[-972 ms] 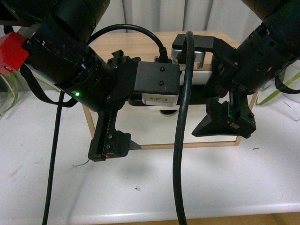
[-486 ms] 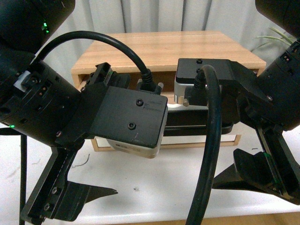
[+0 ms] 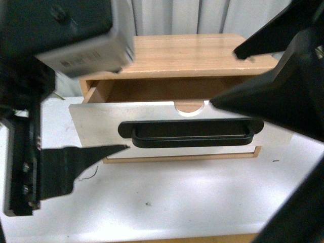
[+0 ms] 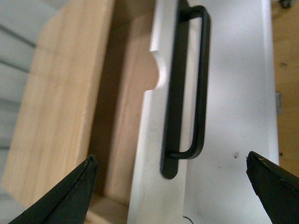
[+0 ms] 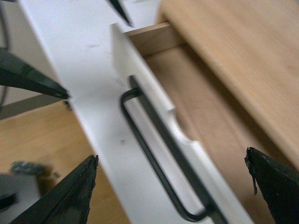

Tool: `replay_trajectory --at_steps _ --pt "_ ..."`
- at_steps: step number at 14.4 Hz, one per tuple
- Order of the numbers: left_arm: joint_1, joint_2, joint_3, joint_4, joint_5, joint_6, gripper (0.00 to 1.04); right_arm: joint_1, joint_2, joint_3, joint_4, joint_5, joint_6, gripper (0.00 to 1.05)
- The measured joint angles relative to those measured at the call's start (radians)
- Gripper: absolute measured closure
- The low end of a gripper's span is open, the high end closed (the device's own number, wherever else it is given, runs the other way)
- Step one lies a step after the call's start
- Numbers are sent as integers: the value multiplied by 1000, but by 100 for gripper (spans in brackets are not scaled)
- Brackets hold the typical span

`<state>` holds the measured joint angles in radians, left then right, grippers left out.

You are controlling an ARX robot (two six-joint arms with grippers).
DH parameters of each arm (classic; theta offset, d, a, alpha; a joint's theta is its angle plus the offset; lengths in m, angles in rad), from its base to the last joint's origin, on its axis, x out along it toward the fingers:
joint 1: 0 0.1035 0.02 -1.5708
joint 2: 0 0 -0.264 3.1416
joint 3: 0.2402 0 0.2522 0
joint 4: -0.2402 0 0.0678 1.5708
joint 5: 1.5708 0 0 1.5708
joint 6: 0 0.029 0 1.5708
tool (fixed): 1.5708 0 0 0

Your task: Pull drawer

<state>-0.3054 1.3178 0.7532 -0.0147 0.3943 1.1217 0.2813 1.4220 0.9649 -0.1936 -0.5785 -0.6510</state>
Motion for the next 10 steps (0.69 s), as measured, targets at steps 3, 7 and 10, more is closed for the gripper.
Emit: replay_trajectory --at_steps 3,7,10 --pt "133 -264 -219 178 -13 -285 7 -87 -237 -275 336 255 192 7" --pt "455 -703 -459 142 -13 -809 7 -175 -648 -610 425 707 518 7" --pt "655 -787 -552 132 24 -1125 7 -199 -813 -733 433 869 764 7"
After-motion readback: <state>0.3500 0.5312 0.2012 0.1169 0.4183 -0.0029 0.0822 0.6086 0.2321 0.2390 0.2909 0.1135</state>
